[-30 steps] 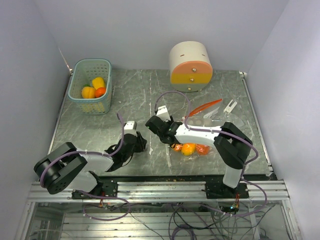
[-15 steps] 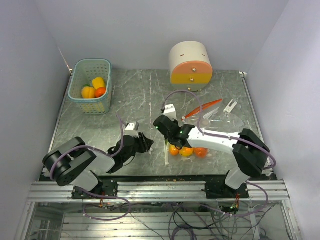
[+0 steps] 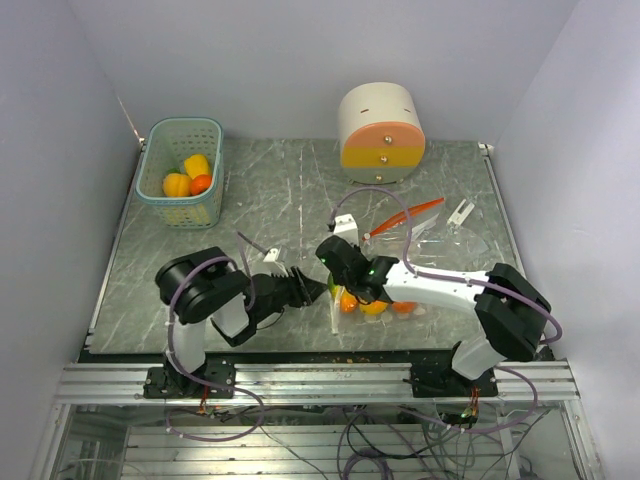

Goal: Open the zip-top bag and remove the fake food
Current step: Open the zipper of the food storage bag at the center of the board, then pick up the fake fruit from the zipper food storage bag.

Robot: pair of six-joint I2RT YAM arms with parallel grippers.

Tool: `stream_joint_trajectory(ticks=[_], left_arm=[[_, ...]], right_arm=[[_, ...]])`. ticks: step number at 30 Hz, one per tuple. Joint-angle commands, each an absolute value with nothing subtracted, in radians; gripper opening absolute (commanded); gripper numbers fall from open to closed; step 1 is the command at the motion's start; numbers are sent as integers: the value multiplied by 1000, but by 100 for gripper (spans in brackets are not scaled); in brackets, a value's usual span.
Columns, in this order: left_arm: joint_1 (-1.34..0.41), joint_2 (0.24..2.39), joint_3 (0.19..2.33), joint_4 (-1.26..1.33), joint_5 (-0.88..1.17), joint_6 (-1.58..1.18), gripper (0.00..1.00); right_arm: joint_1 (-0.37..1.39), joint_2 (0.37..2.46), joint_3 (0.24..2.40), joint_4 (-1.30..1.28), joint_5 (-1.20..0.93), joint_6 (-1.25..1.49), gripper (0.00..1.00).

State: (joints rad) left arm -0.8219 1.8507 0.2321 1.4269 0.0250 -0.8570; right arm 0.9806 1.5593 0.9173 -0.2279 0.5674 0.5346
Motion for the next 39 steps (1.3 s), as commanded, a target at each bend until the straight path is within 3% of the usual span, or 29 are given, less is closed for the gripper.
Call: stream_joint_trajectory(ticks=[1,12,23,32,39], left_arm=[[-843,1964,242,1709,73,-943,59],[-871,1958,267,1712,79,-975,63],[-1015,1970,298,1695,-18,-984,65],[-1016,2009,294,1726,-94,-1026,87],[-1018,2040,336,1717,-83,-1039,92]], right_arm=[[968,1538,872,-220,579,536,0],[961,1493,804,-219,586,543,0],[939,1493,728,-149,520,570,0],[939,1428,655,-73,430,581,0],[939,1373,611,-17,368,581,0]])
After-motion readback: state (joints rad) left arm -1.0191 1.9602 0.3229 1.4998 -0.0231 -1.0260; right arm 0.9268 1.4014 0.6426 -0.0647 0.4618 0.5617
